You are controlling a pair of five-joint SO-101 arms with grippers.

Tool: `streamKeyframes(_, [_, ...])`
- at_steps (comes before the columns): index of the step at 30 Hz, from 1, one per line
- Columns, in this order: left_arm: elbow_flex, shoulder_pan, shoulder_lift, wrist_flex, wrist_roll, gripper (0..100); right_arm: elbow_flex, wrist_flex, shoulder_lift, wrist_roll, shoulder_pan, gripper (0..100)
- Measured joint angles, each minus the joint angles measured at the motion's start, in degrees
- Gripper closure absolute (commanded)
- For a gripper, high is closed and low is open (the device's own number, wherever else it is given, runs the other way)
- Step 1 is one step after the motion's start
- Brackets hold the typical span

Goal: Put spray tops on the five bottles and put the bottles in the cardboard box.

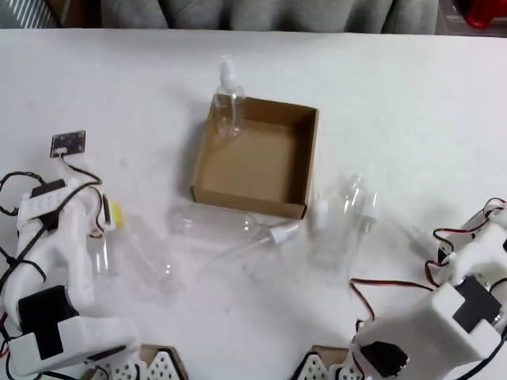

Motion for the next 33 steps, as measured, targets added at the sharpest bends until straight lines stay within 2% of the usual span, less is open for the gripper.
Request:
streamKeyframes(7, [0.0,0.0,0.0,0.0,0.0,98,-0.1,0.1,1.1,-0.4,-0.1,98.2])
streamKeyframes(18, [0.0,0.0,0.0,0.0,0.0,98,-5.0,10.9,1.1,-1.3,-2.2,98.2])
streamKeyframes(28, [0.0,0.0,0.0,0.0,0.0,98,-6.1,2.6,6.4,-4.9,-3.5,98.2])
streamKeyframes(33, [0.0,0.0,0.0,0.0,0.0,98,-10.5,2.6,10.5,-5.4,-3.3,98.2])
